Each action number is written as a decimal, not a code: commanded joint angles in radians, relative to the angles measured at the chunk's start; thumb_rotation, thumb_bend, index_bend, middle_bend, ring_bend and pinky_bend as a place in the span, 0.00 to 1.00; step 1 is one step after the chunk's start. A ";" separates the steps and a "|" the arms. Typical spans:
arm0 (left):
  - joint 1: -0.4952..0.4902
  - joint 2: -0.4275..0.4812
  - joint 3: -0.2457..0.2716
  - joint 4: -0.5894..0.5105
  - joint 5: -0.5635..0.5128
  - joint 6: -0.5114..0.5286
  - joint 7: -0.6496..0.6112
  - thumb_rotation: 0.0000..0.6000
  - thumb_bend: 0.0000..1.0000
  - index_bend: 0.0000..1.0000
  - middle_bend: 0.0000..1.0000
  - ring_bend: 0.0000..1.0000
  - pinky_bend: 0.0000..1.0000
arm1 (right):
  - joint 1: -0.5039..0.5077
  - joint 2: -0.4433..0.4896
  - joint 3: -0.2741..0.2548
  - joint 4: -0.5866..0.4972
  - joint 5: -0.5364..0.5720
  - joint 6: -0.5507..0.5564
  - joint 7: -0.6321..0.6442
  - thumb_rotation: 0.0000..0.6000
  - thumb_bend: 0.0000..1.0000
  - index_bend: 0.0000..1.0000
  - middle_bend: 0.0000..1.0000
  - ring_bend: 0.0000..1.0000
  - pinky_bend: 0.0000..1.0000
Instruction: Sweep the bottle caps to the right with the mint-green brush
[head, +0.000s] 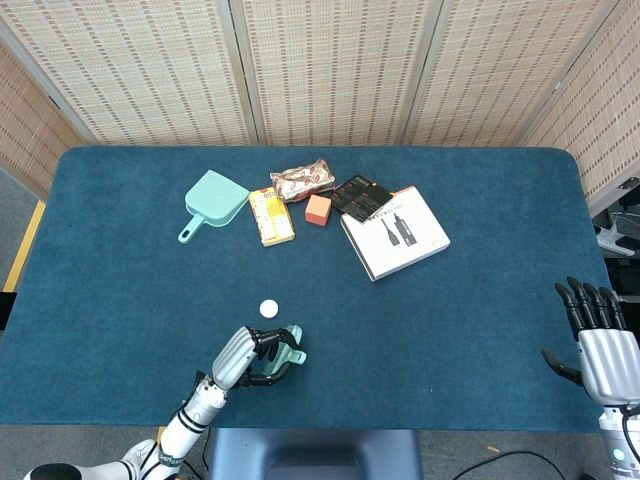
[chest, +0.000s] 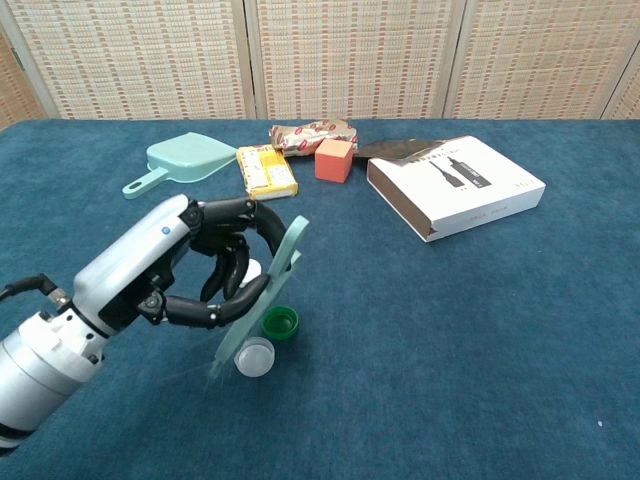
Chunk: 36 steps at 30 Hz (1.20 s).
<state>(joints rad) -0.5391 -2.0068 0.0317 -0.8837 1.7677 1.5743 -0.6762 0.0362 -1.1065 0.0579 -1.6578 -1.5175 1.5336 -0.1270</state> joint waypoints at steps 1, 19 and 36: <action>-0.017 0.016 -0.042 0.011 -0.010 0.018 0.049 1.00 0.87 0.70 0.84 0.68 0.80 | -0.002 0.001 -0.001 0.000 -0.003 0.003 0.002 1.00 0.15 0.00 0.00 0.00 0.00; -0.061 -0.039 -0.067 0.246 -0.094 -0.116 0.014 1.00 0.87 0.71 0.84 0.68 0.79 | -0.004 0.001 -0.004 -0.001 -0.008 0.002 0.001 1.00 0.15 0.00 0.00 0.00 0.00; -0.097 -0.040 0.014 0.100 0.036 -0.019 0.116 1.00 0.87 0.71 0.84 0.68 0.79 | -0.010 0.010 -0.007 -0.006 -0.009 0.005 0.008 1.00 0.15 0.00 0.00 0.00 0.00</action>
<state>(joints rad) -0.6309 -2.0442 0.0496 -0.7856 1.7899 1.5295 -0.5936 0.0269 -1.0975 0.0515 -1.6631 -1.5259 1.5376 -0.1196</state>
